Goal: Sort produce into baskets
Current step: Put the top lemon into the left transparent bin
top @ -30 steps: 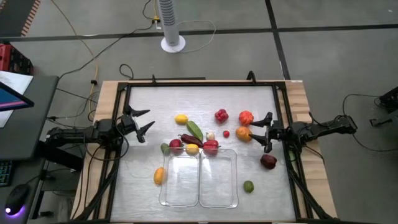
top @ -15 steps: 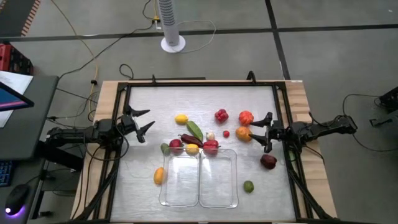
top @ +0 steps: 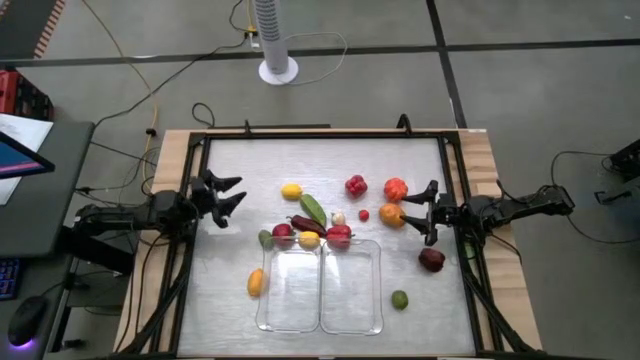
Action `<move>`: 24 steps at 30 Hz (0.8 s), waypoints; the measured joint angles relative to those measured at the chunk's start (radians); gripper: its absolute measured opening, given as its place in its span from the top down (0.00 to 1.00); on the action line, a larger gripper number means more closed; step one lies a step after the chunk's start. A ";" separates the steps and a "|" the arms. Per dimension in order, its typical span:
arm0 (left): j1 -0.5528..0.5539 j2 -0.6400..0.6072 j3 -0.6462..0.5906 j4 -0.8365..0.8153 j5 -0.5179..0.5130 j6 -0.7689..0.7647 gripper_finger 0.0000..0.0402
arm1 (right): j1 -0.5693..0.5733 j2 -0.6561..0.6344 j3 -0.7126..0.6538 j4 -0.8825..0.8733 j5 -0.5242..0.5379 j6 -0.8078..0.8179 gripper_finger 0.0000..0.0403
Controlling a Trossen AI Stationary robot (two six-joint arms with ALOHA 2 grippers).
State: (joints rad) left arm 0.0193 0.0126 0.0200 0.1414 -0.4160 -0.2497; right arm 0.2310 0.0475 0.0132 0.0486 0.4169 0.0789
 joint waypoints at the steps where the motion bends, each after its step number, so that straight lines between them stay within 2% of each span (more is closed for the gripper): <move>1: 0.000 0.000 0.000 0.007 -0.006 -0.017 0.34 | 0.000 0.000 0.000 0.000 0.000 0.000 0.26; 4: 0.000 0.000 0.000 0.009 -0.019 -0.072 0.34 | 0.000 0.000 0.000 0.000 0.000 0.000 0.26; 16: 0.000 0.000 0.000 0.008 -0.062 -0.131 0.34 | 0.000 0.000 0.000 0.000 0.000 0.000 0.26; 20: 0.000 0.000 0.000 0.014 -0.065 -0.078 0.34 | 0.000 0.000 0.000 0.000 0.000 0.000 0.26; 24: 0.000 0.000 0.000 0.047 -0.163 -0.019 0.34 | 0.000 0.000 0.000 0.000 0.000 0.000 0.26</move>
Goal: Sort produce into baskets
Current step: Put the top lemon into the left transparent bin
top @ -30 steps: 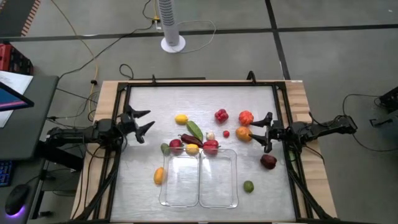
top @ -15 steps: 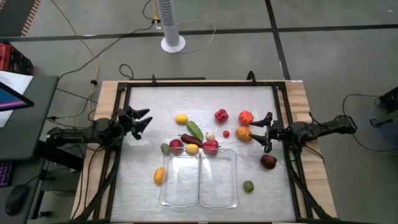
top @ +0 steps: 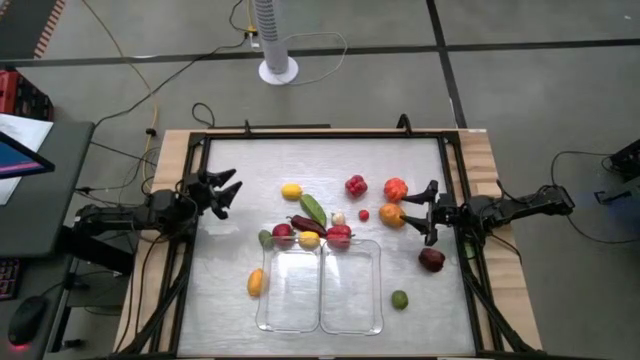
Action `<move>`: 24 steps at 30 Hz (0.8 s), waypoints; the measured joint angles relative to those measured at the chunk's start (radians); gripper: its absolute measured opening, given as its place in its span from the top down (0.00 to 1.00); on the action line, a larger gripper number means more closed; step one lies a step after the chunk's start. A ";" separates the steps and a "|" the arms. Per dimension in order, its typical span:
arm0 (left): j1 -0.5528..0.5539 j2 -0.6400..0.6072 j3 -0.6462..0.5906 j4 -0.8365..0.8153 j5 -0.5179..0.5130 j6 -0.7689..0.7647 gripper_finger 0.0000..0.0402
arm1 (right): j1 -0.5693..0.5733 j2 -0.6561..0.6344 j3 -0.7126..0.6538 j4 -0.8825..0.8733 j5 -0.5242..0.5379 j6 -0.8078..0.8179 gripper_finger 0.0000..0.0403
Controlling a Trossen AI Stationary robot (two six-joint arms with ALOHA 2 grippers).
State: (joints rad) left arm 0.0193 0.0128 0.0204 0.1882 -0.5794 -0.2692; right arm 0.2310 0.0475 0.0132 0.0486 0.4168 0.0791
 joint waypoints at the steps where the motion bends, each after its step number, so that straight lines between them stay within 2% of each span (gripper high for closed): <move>1: 0.000 0.000 0.000 -0.001 -0.028 0.003 0.34 | 0.000 0.000 0.000 0.000 0.000 0.000 0.26; 4: 0.000 0.000 -0.006 -0.004 -0.087 -0.046 0.34 | 0.000 0.000 0.000 0.000 0.000 0.000 0.26; 9: 0.000 0.000 -0.010 -0.052 -0.091 -0.205 0.34 | 0.000 0.000 0.000 0.004 0.000 -0.002 0.26; 12: 0.000 0.000 -0.010 -0.065 -0.090 -0.248 0.34 | 0.000 0.000 -0.002 0.028 0.000 -0.016 0.26; 18: 0.000 0.000 -0.011 -0.052 -0.089 -0.240 0.34 | 0.000 0.000 -0.003 0.053 0.001 0.007 0.26; 24: 0.000 0.000 -0.011 -0.004 -0.083 -0.158 0.34 | 0.000 0.000 -0.003 0.059 0.002 0.064 0.26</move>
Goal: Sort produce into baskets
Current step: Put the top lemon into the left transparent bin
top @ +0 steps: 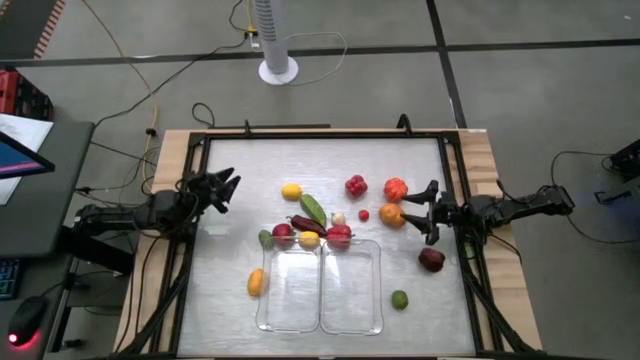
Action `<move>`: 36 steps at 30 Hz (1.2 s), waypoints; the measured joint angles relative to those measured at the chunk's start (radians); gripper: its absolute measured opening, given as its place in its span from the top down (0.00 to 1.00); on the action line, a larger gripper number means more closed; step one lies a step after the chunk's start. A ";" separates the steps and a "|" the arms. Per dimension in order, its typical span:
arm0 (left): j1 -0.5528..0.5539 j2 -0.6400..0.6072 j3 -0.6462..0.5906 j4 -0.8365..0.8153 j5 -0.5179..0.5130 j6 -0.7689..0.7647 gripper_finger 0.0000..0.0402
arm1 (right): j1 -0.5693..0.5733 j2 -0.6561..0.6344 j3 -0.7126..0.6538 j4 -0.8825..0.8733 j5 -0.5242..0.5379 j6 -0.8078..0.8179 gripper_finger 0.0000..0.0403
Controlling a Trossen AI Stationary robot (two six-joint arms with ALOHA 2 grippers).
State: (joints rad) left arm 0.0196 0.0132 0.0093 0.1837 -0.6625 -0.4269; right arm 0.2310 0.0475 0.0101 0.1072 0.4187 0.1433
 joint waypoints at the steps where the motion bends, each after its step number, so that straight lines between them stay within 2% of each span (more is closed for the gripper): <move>1: 0.000 0.000 0.000 0.031 0.010 0.002 0.34 | 0.000 0.000 0.000 0.001 0.000 0.013 0.26; 4: 0.000 0.000 0.000 0.135 0.082 0.025 0.34 | -0.008 0.000 0.000 0.010 0.004 0.053 0.26; 8: 0.000 0.000 0.000 0.246 0.240 0.123 0.34 | -0.031 0.000 0.000 0.028 0.005 0.113 0.26; 14: 0.000 0.068 0.043 0.221 0.254 0.156 0.34 | -0.067 0.000 0.001 0.077 0.005 0.166 0.26; 21: 0.036 0.354 0.131 0.220 0.248 0.136 0.34 | -0.132 0.014 0.002 0.144 0.002 0.148 0.26; 28: 0.116 0.664 0.272 0.121 0.287 0.213 0.34 | -0.159 0.149 0.002 0.189 0.001 0.179 0.26; 36: 0.286 0.957 0.478 0.008 0.586 0.365 0.34 | -0.203 0.422 0.003 0.470 0.002 0.190 0.26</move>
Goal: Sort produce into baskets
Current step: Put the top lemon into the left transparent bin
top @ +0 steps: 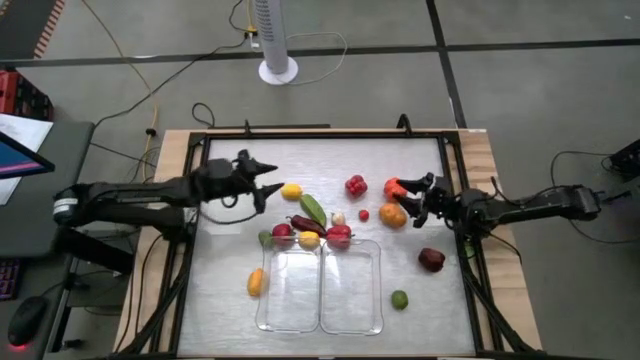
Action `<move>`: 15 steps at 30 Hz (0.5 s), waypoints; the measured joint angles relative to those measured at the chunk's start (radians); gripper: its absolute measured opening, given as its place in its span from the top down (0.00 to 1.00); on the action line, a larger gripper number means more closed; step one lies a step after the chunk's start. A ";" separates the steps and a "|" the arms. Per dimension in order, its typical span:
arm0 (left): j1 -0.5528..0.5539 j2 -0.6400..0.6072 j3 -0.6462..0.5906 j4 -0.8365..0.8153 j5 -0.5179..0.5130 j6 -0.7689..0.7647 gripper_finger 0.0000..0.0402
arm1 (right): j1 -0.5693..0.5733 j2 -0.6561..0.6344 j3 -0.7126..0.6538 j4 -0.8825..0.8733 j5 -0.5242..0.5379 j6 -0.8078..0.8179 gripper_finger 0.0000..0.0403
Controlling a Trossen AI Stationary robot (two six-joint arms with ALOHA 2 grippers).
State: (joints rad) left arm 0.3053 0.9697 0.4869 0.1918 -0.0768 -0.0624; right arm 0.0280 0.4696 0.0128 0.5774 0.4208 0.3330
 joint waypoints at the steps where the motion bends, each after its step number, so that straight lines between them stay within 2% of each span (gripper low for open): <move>1: 0.016 0.033 0.015 -0.006 0.023 0.021 0.34 | -0.002 0.037 0.000 0.028 0.000 0.004 0.26; 4: 0.048 0.119 0.061 -0.056 0.080 0.081 0.34 | -0.001 0.136 0.000 0.115 -0.003 0.030 0.26; 10: 0.061 0.230 0.141 -0.139 0.198 0.099 0.34 | 0.064 0.297 0.009 0.348 -0.034 0.020 0.26; 15: 0.053 0.322 0.178 -0.153 0.151 0.113 0.34 | 0.144 0.430 0.073 0.327 0.000 -0.020 0.26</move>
State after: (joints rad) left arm 0.3588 1.2915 0.6652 0.0393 0.0740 0.0509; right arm 0.1718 0.9000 0.0861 0.9043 0.4206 0.3131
